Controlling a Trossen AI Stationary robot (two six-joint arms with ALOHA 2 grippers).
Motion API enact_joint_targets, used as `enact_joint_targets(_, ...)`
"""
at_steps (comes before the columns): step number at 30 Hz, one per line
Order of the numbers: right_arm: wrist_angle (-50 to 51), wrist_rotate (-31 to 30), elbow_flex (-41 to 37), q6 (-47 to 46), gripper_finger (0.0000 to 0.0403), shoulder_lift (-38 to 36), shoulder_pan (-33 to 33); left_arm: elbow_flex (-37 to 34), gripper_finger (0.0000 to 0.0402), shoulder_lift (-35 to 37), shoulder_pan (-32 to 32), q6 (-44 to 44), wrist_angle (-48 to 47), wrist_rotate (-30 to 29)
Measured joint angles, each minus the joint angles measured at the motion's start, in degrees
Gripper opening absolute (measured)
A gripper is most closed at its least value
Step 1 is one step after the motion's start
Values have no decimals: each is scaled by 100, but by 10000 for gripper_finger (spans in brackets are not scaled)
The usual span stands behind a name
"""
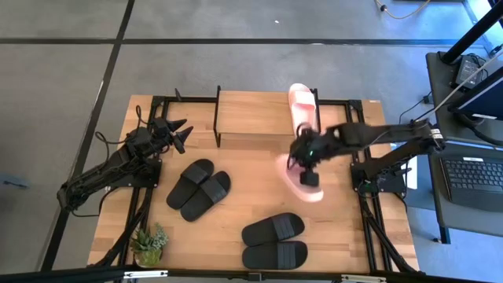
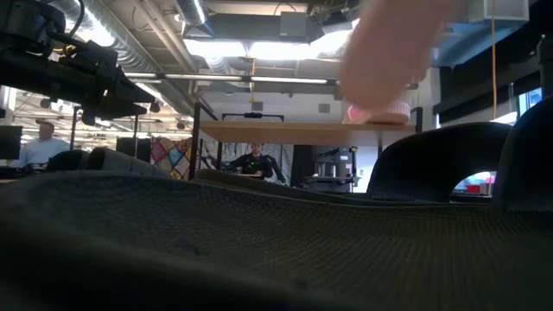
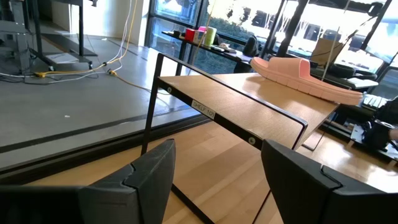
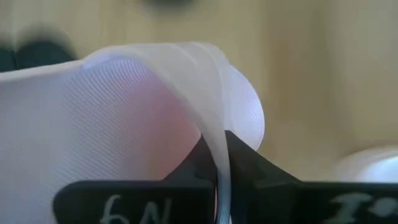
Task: Pick and place slides into the shelf
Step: Put the pink slide on the shelf
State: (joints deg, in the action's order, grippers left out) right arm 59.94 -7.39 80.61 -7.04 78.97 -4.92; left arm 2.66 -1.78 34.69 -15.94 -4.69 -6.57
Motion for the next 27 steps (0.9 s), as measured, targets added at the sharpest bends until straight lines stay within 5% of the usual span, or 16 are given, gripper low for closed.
enact_joint_targets(7, 2, -2013, 1558, 308, 12, 396, 428, 0, 230, 0, -1, -3, 0, 2)
enact_joint_targets(14, -30, -3667, 2173, 1583, 12, 1258, 937, 0, 230, 0, -1, -8, 1, 1)
enact_joint_targets(20, -689, -3362, 1797, 2896, 12, 1723, 1622, 0, 230, 0, -1, -9, 0, 2)
enact_joint_targets(27, -1700, -2892, 1449, 3284, 12, 1738, 2225, 0, 230, 0, 0, -9, 1, 0)
